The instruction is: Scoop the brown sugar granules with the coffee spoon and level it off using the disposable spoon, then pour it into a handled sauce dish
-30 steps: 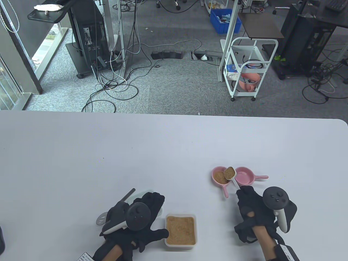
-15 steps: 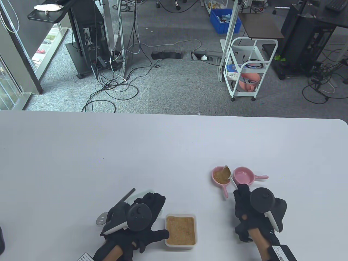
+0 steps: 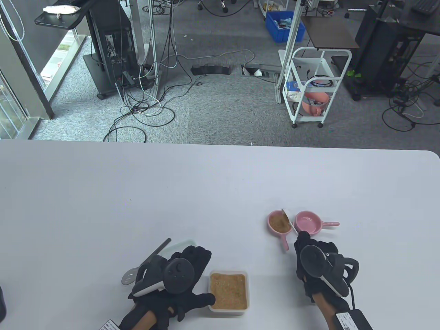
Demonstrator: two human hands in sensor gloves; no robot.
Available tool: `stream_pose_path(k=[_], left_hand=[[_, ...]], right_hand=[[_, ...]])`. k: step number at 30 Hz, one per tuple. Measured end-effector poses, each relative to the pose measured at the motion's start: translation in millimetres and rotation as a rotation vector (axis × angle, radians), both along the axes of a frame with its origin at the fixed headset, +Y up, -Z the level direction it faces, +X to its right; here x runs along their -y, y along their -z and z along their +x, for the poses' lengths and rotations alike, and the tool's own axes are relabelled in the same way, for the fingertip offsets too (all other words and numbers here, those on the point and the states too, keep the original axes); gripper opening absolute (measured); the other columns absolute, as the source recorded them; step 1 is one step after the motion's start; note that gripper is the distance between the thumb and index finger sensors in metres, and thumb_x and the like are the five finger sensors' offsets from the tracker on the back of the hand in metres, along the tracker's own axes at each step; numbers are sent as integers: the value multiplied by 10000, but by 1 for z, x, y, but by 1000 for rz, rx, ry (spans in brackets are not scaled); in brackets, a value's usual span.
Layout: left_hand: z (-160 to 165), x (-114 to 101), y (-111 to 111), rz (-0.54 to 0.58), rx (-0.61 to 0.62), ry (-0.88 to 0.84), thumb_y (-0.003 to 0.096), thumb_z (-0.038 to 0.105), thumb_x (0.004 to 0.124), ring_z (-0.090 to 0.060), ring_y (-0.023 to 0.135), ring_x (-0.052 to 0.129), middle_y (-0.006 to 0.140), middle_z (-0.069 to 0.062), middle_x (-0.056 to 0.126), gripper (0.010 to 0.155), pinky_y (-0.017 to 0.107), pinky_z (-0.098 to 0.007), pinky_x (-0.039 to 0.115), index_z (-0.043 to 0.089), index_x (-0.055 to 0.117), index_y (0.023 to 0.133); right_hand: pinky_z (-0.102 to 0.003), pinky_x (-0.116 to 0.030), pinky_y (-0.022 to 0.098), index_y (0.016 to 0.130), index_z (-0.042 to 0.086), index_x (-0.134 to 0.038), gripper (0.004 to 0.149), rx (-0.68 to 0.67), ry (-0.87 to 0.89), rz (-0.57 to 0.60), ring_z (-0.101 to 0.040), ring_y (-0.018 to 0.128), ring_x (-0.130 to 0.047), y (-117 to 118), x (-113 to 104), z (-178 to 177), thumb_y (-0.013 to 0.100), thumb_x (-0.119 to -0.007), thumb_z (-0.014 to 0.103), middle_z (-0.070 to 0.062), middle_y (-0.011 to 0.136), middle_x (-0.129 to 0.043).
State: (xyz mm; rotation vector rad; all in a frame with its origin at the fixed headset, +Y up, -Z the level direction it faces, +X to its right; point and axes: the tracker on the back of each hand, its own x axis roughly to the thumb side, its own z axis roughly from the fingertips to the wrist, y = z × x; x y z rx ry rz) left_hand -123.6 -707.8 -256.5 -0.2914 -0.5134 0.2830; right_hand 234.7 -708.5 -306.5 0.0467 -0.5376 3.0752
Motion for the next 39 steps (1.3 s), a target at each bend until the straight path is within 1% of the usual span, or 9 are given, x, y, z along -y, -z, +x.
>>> stream_pose_path(k=[7,12,17,22,27,30,33,38,39], left_hand=[[1,1,0,-3,6,8,343,869,624,-314,1206,368,1248,20,290,1066,847,-494,367,318,194,1149],[4,3,0,-8,15,22,342,870,628,-315,1206,369,1248,21,290,1071,847,-495,366,318,192,1149],[7,5,-1,-12,20,27,342,862,646,-318,1207,373,1248,22,292,1073,846,-502,363,318,193,1149],[12,7,-1,-3,26,46,331,853,680,-323,1211,388,1250,29,301,1091,848,-512,350,319,195,1149],[15,10,0,-28,41,33,320,853,696,-340,1212,397,1252,26,305,1110,846,-537,343,315,195,1151],[17,11,0,-44,53,14,311,855,706,-342,1211,404,1252,20,314,1121,846,-540,345,311,204,1152],[19,12,0,-51,65,9,306,855,711,-342,1211,415,1251,20,330,1124,846,-544,351,309,215,1154],[22,15,0,-58,67,30,310,837,731,-336,1209,433,1247,19,360,1116,847,-540,356,303,233,1154],[22,16,0,-59,66,33,310,834,732,-334,1211,435,1248,19,366,1114,848,-538,356,304,238,1156]], right_hand=[[-499,-775,400,851,126,-822,440,-28,-183,69,-241,173,-937,-4,-2,-14,475,-825,356,21,407,-978],[-498,-775,401,850,127,-824,440,-23,-180,60,-243,174,-938,-4,-2,-14,476,-825,357,22,408,-979],[-499,-774,401,854,132,-822,441,14,88,-6,-242,180,-940,-2,-4,2,479,-823,364,25,412,-979],[-503,-774,390,857,123,-820,443,27,520,-110,-241,170,-935,1,-4,25,484,-821,361,23,407,-976],[-502,-773,388,863,123,-816,442,-102,867,-196,-234,170,-930,-5,-12,35,491,-815,362,27,408,-971],[-504,-770,390,866,127,-817,440,-229,975,-245,-235,172,-928,-12,-19,31,494,-814,361,26,409,-969],[-506,-770,390,865,128,-826,437,-374,938,-274,-235,172,-927,-21,-29,17,494,-818,360,24,407,-971],[-504,-771,391,854,132,-840,435,-601,623,-303,-237,167,-927,-34,-42,-18,485,-833,362,24,396,-977],[-503,-771,391,852,132,-842,436,-618,584,-298,-237,166,-927,-36,-43,-22,483,-836,363,24,394,-978]])
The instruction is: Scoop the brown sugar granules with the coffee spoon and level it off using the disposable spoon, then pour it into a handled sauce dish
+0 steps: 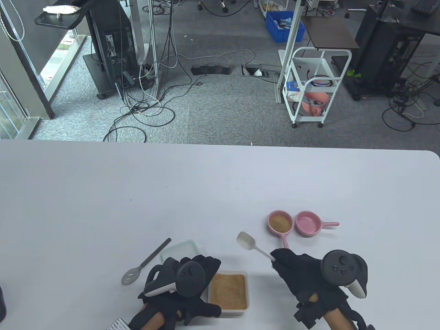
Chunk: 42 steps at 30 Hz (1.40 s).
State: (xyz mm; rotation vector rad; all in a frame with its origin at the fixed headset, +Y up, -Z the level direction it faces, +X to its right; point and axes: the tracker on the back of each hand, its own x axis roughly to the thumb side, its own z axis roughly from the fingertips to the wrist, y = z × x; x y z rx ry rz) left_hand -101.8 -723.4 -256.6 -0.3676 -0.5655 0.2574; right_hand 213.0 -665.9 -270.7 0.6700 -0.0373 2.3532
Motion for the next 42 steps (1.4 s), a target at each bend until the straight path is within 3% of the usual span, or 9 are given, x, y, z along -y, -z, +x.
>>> stream_pose_path(k=[15,21,24,27,31,42], left_hand=[[0,0,0,-32,1,-14,321,821,741,-324,1203,485,1234,23,442,1086,842,-540,374,299,291,1161],[1,0,0,-34,3,-12,323,818,744,-324,1203,487,1232,19,448,1083,842,-539,375,303,296,1163],[1,0,1,-35,4,-10,326,816,745,-323,1203,488,1232,19,449,1080,844,-538,377,302,298,1163],[1,0,1,-36,4,-12,326,816,747,-325,1203,489,1233,18,450,1080,842,-540,376,304,300,1164],[1,0,1,-35,3,-10,326,815,747,-325,1202,490,1232,19,452,1079,840,-541,378,304,301,1165],[2,0,1,-25,2,1,323,816,743,-327,1200,494,1231,20,458,1075,840,-539,380,306,307,1163]], right_hand=[[-505,-778,384,822,120,-875,433,-175,-475,215,-248,147,-933,-32,-2,-55,457,-877,354,9,367,-996],[-492,-791,365,793,122,-903,429,-195,-688,476,-246,115,-933,-55,-3,-81,431,-906,354,6,337,-1011],[-478,-802,350,780,126,-908,428,-206,-768,544,-232,94,-932,-63,-2,-90,424,-908,362,14,322,-1014],[-470,-810,318,765,104,-915,426,-236,-746,492,-223,58,-919,-64,2,-95,420,-912,353,5,299,-1014],[-467,-813,305,770,92,-910,426,-254,-682,337,-218,49,-912,-55,8,-91,430,-900,349,3,298,-1009],[-456,-815,296,795,87,-898,428,-258,-262,-331,-189,43,-914,-8,37,-50,463,-852,354,26,308,-1002]])
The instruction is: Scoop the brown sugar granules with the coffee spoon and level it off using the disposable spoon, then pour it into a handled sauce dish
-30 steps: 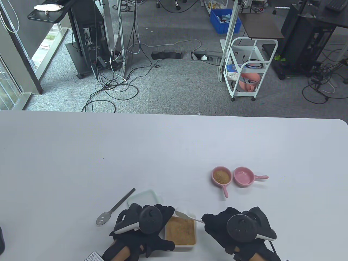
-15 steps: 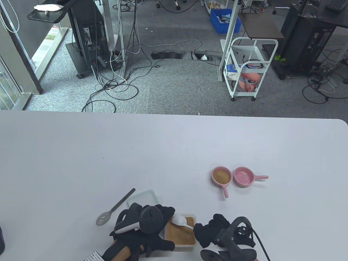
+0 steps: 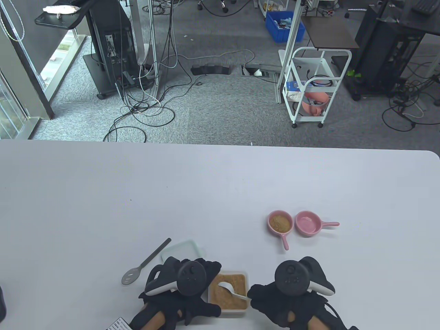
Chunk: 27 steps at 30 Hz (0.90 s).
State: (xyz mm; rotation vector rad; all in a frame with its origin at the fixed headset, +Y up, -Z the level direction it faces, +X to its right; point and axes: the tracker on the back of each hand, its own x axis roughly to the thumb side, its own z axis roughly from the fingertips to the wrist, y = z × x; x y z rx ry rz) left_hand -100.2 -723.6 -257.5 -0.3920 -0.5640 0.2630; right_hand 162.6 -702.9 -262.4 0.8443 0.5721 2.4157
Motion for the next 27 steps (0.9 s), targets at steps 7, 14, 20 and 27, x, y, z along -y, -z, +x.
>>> stream_pose_path(k=[7,14,20,27], left_hand=[[0,0,0,2,0,2,324,816,741,-327,1200,494,1230,21,459,1074,840,-538,381,306,307,1163],[0,0,-1,4,-1,3,326,818,737,-326,1199,496,1230,21,460,1074,839,-539,381,304,306,1164],[0,0,-1,5,0,4,326,819,735,-326,1199,494,1229,21,458,1073,840,-535,383,304,303,1163],[0,0,-1,4,0,2,327,820,733,-325,1198,493,1229,21,455,1074,839,-535,383,304,300,1163]], right_hand=[[-441,-821,264,809,100,-901,432,78,122,-328,-164,23,-911,16,24,16,478,-829,368,53,301,-999],[-443,-818,247,818,89,-869,440,111,197,-596,-145,29,-904,21,48,23,504,-766,379,77,315,-972],[-448,-814,263,814,99,-857,437,115,213,-655,-145,52,-909,22,55,26,508,-736,387,84,332,-961],[-473,-795,313,821,106,-844,434,135,245,-677,-179,104,-916,27,59,34,510,-720,383,69,362,-954]])
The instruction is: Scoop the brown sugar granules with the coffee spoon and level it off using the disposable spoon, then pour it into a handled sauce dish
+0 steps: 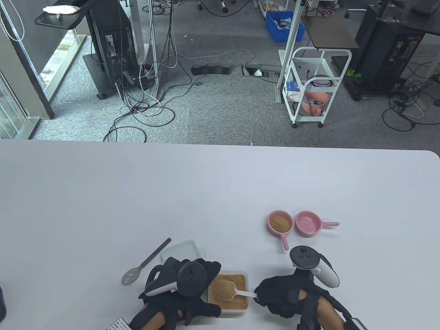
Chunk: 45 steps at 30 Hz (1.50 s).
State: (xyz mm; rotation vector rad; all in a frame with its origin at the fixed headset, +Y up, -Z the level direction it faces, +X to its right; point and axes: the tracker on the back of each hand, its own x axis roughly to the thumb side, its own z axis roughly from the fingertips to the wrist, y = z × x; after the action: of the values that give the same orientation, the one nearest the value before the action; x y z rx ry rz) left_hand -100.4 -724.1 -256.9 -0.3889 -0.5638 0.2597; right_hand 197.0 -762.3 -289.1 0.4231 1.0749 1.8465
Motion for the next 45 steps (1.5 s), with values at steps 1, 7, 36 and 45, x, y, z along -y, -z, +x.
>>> stream_pose_path(k=[1,7,36,45], left_hand=[[0,0,0,0,0,0,327,820,733,-327,1198,494,1229,23,457,1075,840,-534,385,303,299,1163],[0,-1,-1,1,0,0,325,828,725,-324,1200,485,1231,26,447,1078,841,-533,381,307,291,1162],[-125,-66,18,456,-668,29,357,661,899,-164,863,955,880,163,925,578,772,-474,692,432,878,887],[-139,-25,44,238,-734,348,366,639,910,-180,813,982,820,158,964,514,752,-482,707,419,932,829]], right_hand=[[-477,-793,319,822,106,-843,434,5,4,-6,-184,111,-917,1,1,1,511,-719,382,66,366,-954],[-485,-786,337,825,109,-840,433,14,10,-6,-197,129,-921,2,1,5,512,-716,380,58,378,-954],[-493,-779,352,835,112,-834,432,19,41,25,-208,148,-922,2,1,7,515,-718,378,48,394,-954],[-493,-780,352,835,113,-834,431,20,39,40,-208,148,-922,3,0,8,516,-719,378,47,395,-955]])
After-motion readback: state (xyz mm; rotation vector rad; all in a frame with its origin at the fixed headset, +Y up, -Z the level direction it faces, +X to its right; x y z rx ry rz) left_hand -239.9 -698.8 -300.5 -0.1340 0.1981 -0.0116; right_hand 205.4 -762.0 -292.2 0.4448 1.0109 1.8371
